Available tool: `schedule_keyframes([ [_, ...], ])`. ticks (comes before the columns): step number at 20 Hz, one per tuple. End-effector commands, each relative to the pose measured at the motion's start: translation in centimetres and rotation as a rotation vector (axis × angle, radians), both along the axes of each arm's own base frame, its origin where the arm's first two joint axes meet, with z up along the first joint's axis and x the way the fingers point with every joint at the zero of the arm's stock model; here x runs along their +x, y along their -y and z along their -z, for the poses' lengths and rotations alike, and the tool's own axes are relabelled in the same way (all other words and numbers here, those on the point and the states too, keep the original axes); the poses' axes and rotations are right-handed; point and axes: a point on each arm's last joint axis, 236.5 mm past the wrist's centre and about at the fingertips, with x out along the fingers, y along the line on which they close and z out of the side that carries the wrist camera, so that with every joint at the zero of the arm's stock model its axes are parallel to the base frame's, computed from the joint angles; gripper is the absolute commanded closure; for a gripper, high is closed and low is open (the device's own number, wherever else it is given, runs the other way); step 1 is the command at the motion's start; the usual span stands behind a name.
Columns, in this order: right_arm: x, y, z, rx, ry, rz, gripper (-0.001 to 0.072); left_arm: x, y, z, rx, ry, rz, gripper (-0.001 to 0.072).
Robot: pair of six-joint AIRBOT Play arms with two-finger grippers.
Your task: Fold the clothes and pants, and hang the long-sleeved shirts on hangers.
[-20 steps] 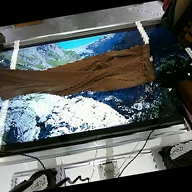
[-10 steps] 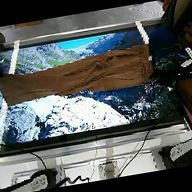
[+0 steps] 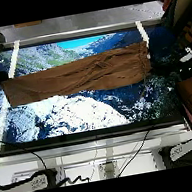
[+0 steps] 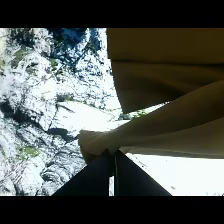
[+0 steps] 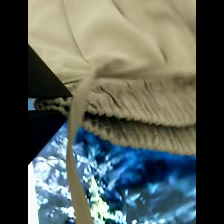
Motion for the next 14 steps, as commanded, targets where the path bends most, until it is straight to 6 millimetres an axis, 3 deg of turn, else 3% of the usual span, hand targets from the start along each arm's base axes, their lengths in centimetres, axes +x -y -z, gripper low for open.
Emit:
schedule_keyframes([
  [1,-2.8,2.1,-3.8,-0.157,-0.021,-0.106,0.0675,-3.1,-2.2,-1.8,0.037,-0.034,-0.035,0.0695],
  [3,-5.3,4.0,-6.0,-0.263,-0.049,-0.135,0.0675,-5.4,-3.7,-3.8,0.059,-0.024,-0.058,0.0696],
  [5,-7.4,5.0,-7.6,-0.301,-0.079,-0.144,0.0675,-8.2,-4.7,-4.4,0.055,-0.068,-0.073,0.0696],
  [8,-10.6,4.2,-7.8,-0.288,-0.156,-0.247,0.0675,-11.2,-3.8,-1.1,-0.074,-0.236,-0.032,0.0696],
  [10,-11.6,3.9,-7.5,-0.293,-0.181,-0.308,0.0675,-10.9,-3.0,1.7,-0.145,-0.315,0.027,0.0696],
  [14,-11.1,4.8,-7.5,-0.331,-0.171,-0.292,0.0675,-5.4,-3.1,8.1,-0.235,-0.307,0.067,0.0695],
])
